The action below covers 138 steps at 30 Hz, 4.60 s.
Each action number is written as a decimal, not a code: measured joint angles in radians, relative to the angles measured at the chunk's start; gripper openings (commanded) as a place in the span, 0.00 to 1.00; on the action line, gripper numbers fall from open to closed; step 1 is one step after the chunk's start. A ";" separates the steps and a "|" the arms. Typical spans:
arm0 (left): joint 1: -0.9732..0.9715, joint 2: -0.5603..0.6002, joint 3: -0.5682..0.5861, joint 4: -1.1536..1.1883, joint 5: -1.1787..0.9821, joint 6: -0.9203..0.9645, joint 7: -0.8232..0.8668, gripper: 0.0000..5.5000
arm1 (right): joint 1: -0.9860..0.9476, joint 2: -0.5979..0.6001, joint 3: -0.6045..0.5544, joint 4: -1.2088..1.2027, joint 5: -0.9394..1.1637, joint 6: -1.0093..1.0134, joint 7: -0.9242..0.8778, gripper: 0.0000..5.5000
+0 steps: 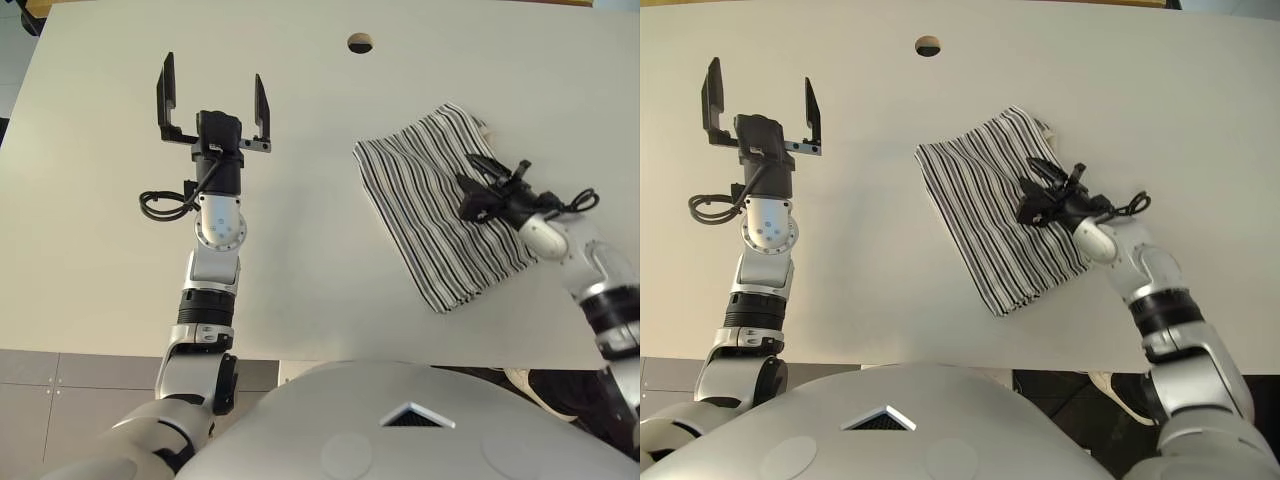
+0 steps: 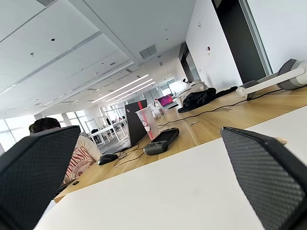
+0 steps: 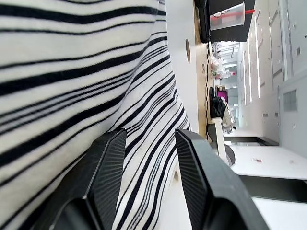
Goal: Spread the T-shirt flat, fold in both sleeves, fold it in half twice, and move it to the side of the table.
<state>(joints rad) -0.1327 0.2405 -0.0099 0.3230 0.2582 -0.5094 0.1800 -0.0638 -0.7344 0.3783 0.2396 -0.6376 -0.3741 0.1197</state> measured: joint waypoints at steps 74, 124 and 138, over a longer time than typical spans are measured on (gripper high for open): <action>0.336 0.761 -0.299 -0.254 0.032 -0.322 -0.663 0.67 | 0.443 -0.311 -0.343 -0.413 0.109 -0.208 0.389 0.34; 0.051 0.574 -0.523 -0.092 0.111 -0.518 -0.772 0.02 | 0.177 -0.145 -0.062 -0.279 0.042 -0.321 0.400 0.02; 0.251 0.586 -0.443 -0.245 -0.210 -0.297 -0.804 0.02 | 0.354 -0.171 -0.136 -0.424 0.422 -0.260 0.470 0.02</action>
<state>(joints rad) 0.1185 0.8267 -0.4531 0.0779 0.0485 -0.8065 -0.6240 0.2906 -0.9056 0.2421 -0.1849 -0.2151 -0.6336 0.5892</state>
